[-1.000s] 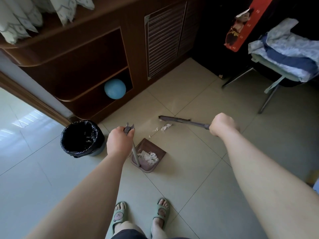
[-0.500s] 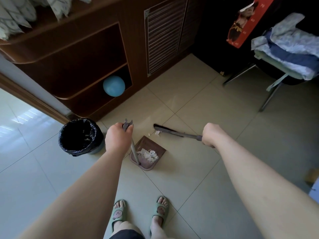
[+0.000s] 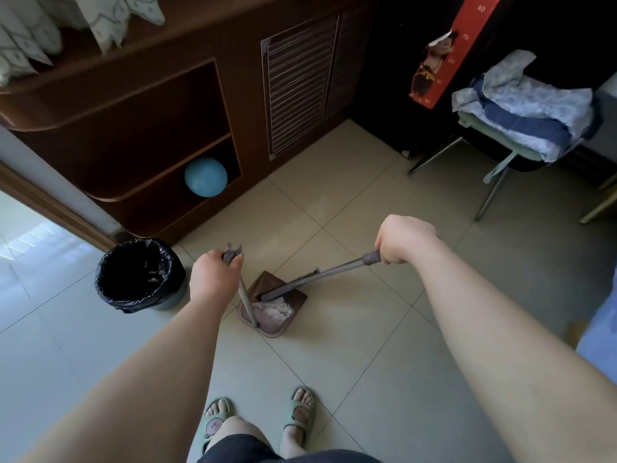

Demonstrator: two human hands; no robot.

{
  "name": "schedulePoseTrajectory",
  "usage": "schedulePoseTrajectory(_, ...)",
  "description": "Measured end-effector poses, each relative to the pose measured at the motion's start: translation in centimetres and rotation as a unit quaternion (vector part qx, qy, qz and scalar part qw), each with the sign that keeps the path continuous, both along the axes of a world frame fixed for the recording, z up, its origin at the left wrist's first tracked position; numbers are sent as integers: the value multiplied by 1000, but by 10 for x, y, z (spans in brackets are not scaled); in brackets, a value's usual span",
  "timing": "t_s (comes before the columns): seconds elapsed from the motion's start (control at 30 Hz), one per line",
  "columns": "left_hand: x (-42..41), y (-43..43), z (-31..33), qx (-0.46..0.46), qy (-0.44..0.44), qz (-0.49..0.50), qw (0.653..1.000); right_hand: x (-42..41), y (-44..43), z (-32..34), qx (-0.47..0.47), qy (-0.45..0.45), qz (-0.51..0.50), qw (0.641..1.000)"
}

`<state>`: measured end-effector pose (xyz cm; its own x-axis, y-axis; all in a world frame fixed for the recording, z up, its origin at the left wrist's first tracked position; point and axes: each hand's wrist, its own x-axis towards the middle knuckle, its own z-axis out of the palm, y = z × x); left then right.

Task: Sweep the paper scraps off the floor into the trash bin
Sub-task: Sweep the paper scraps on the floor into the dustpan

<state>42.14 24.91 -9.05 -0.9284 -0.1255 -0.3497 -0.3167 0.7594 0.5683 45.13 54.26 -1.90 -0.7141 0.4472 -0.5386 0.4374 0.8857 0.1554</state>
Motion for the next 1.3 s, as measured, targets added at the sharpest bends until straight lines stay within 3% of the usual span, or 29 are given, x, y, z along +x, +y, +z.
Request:
schedulePoseTrajectory(0.33,21,-16,-1,39,-1,41,998,2,-11,0,-23,11,-61,998)
schedulePoseTrajectory(0.53,29,-34,4,8,14,83,996,-5,-12,13,-21,-10,-100,995)
schedulePoseTrajectory(0.67,35,-47,6,6,17,103,994,-20,-19,4,-28,21,-105,994)
schedulePoseTrajectory(0.9,38,-71,3,-5,20,147,989,-48,-58,-39,-32,82,-69,994)
schedulePoseTrajectory(1.13,30,-73,-5,-8,15,139,990,-48,-88,-81,-40,21,15,999)
schedulePoseTrajectory(1.3,25,-69,-3,-17,19,132,991,-38,-81,-62,-22,-7,112,993)
